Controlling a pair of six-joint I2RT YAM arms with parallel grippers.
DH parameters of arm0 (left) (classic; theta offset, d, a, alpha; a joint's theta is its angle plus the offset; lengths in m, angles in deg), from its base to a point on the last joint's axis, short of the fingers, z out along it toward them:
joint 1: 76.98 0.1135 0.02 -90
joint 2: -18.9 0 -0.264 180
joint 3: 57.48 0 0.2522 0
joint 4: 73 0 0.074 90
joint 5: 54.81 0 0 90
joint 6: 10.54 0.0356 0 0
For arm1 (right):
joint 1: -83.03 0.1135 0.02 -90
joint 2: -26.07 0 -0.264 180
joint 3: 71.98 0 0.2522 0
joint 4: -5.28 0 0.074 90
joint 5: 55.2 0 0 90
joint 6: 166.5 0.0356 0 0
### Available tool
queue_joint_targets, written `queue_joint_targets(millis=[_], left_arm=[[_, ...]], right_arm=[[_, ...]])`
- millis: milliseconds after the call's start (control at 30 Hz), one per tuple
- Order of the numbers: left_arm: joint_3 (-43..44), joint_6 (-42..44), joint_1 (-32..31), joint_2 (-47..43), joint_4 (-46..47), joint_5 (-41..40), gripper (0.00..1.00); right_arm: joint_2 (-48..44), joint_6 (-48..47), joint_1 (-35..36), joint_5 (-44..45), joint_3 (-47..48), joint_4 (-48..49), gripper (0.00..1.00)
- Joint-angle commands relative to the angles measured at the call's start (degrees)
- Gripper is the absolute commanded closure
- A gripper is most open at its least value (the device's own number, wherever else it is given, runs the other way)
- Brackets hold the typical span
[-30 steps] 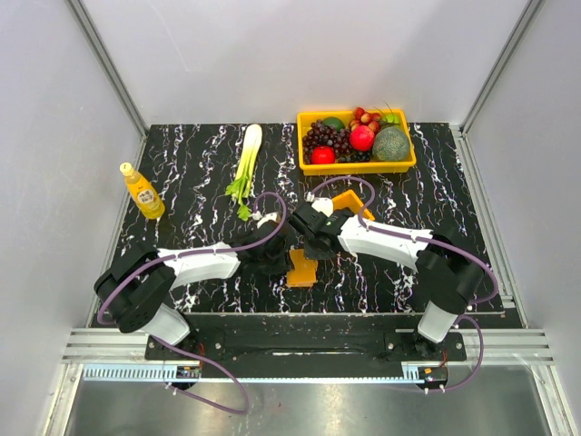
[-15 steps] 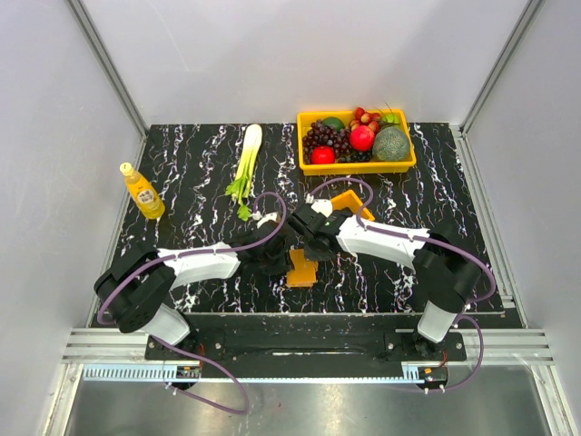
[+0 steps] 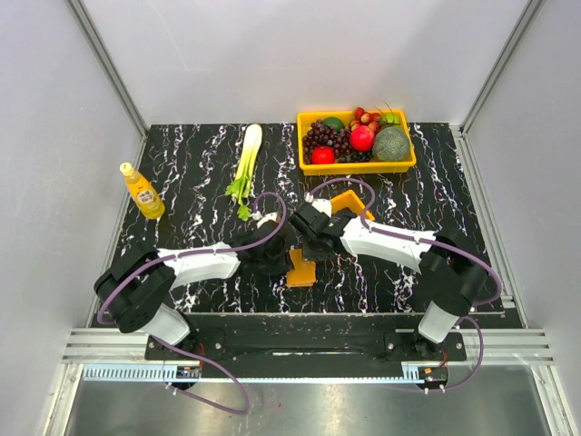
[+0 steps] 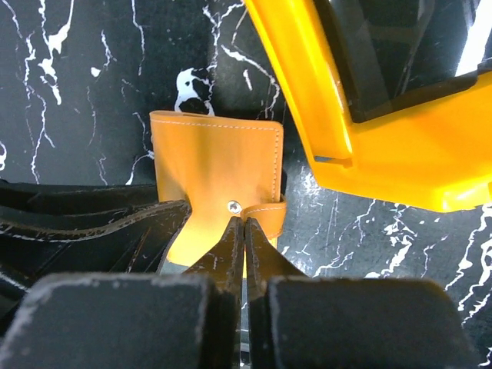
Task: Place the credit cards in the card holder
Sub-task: Close the card holder at the center of the board.
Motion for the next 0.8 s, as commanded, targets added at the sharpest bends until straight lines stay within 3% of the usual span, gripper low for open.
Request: queue_joint_targets(millis=[0,767], left_arm=[[0.3,0.1,-0.3,0.2,1.6,0.9,0.66],[0.6,0.3,-0.2,0.4,1.7,1.2,0.67]], right_arm=[[-0.6,0.2,0.4,-4.2,0.3,4.2,1.00],[5.7,-2.4,0.4,-7.6,1.0,5.2,1.00]])
